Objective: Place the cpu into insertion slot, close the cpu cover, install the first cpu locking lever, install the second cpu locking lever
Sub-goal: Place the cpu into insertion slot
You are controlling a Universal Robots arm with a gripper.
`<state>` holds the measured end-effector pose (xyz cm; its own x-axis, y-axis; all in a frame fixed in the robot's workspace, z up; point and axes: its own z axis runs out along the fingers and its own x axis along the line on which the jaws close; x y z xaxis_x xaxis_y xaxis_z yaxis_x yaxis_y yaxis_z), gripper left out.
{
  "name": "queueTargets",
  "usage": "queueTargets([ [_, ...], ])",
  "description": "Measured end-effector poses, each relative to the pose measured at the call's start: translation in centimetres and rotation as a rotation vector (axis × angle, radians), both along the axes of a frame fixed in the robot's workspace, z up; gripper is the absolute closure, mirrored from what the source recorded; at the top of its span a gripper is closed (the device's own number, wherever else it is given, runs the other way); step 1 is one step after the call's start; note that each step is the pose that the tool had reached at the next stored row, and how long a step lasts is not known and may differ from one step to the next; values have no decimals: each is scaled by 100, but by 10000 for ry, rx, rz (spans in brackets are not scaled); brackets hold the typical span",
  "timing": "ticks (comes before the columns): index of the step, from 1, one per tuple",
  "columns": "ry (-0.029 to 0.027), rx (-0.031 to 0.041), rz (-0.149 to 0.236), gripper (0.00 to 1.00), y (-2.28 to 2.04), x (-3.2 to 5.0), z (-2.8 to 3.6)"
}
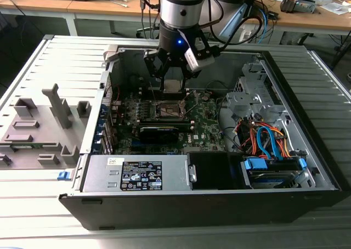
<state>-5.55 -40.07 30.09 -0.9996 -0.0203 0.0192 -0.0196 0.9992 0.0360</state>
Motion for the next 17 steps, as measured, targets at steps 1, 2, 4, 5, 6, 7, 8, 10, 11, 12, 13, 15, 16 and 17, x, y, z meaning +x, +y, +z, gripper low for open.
queueTargets([
  [1, 0, 0, 0, 46, 0, 0, -3],
  [2, 0, 0, 1, 46, 0, 0, -5],
  [4, 0, 0, 0, 46, 0, 0, -8],
  [5, 0, 0, 0, 46, 0, 0, -10],
  [6, 0, 0, 0, 46, 0, 0, -11],
  [7, 0, 0, 0, 46, 0, 0, -12],
  [8, 0, 0, 0, 46, 0, 0, -15],
  [10, 0, 0, 0, 46, 0, 0, -17],
  [11, 0, 0, 0, 46, 0, 0, -20],
  [12, 0, 0, 0, 46, 0, 0, -22],
  [13, 0, -1, 0, 46, 0, 0, -24],
  [15, 0, -1, 0, 46, 0, 0, -27],
  [16, 0, -1, 0, 46, 0, 0, -29],
  [17, 0, -2, 0, 46, 0, 0, -30],
])
